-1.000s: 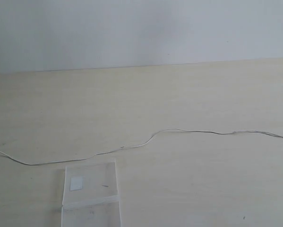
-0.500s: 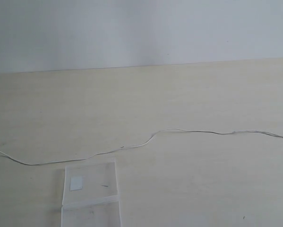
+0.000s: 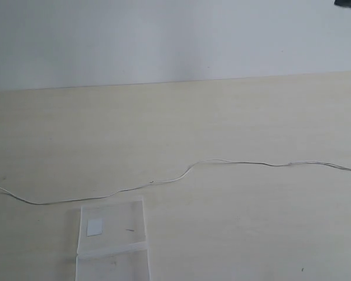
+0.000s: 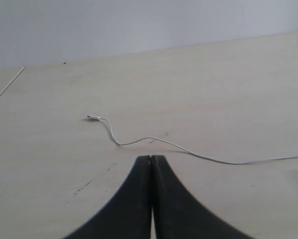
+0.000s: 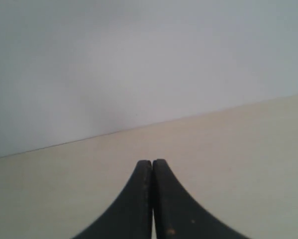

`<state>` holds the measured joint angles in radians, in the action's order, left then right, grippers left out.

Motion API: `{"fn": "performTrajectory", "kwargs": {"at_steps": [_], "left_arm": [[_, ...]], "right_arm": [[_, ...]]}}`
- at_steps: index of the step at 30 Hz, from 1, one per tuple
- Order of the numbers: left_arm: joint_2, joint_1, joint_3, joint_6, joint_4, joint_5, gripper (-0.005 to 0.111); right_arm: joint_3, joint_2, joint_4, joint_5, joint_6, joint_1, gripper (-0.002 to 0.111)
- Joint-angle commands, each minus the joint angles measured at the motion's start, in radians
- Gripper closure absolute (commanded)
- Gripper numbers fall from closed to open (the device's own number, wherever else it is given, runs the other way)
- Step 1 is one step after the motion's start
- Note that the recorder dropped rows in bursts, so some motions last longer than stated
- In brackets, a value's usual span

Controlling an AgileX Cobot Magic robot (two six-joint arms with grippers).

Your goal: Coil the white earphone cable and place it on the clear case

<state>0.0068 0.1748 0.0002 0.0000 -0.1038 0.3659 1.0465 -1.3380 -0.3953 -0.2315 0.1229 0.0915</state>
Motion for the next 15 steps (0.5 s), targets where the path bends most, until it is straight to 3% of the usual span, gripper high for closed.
{"fn": "performTrajectory", "kwargs": {"at_steps": [1,3,8,15], "left_arm": [[-0.007,0.003,0.0,0.0,0.009,-0.005,0.107],[-0.007,0.003,0.0,0.0,0.009,-0.005,0.107],[-0.007,0.003,0.0,0.0,0.009,-0.005,0.107],[-0.007,0.003,0.0,0.0,0.009,-0.005,0.107]], "right_arm": [[0.016,-0.122,-0.11,-0.008,0.073,0.015,0.108],[0.06,-0.193,-0.11,-0.078,0.218,0.041,0.108],[0.312,-0.36,-0.095,-0.458,0.685,0.126,0.108],[0.597,-0.554,0.158,-0.707,0.755,0.235,0.108]]}}
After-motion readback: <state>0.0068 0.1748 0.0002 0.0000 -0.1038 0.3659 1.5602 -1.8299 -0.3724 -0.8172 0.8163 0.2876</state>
